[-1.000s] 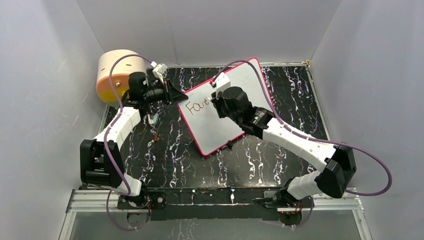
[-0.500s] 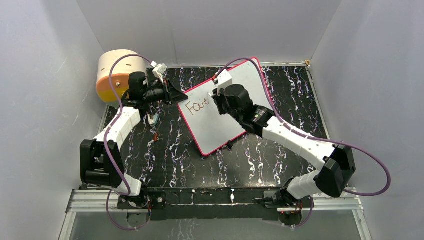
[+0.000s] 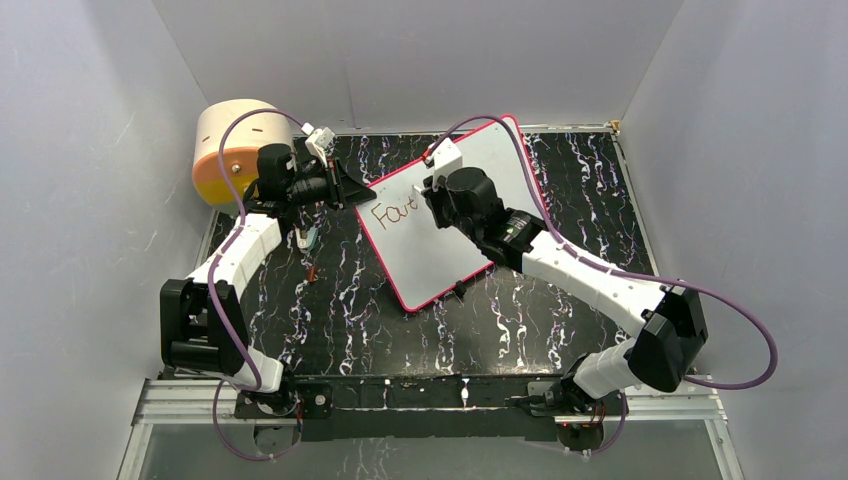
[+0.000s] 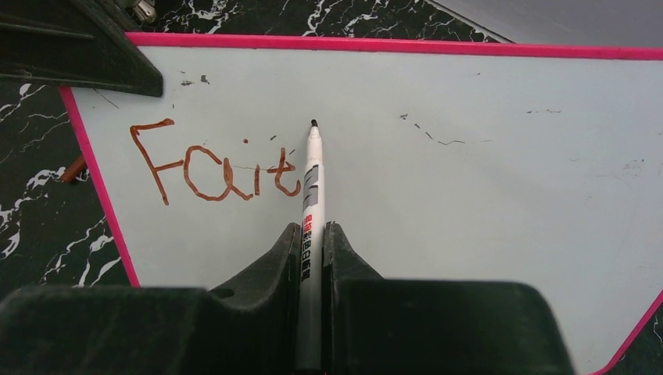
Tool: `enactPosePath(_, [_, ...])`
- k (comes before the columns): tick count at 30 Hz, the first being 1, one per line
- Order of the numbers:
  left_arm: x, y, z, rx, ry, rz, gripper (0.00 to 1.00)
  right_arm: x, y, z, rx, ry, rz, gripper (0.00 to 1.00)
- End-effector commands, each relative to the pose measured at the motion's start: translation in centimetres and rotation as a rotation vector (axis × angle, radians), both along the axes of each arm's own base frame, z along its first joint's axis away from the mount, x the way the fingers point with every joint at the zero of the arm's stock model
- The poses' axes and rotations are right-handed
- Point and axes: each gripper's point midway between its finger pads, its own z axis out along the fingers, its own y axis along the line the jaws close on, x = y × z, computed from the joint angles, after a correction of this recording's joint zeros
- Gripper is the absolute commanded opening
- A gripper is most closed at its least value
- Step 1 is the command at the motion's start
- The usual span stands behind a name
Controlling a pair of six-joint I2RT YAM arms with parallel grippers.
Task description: Write a sentence on the whiteboard
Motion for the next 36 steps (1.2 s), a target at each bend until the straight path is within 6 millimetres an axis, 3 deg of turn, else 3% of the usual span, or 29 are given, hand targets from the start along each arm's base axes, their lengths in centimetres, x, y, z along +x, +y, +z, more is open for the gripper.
enactPosePath(1, [-0.1, -0.1, -2.1, 0.056, 0.052, 0.019, 0.0, 0.5, 0.4, 1.8, 0.031, -0.015, -0.006, 0.0])
enactPosePath(20, [0.0, -0.1, -2.2, 0.057, 0.055, 0.021, 0.0, -1.7, -1.5, -0.8, -0.055, 0.1, 0.008, 0.0])
enactPosePath(36, [0.0, -0.1, -2.3, 0.058, 0.058, 0.019, 0.0, -2.0, -1.4, -0.6, -0.035, 0.093, 0.02, 0.0])
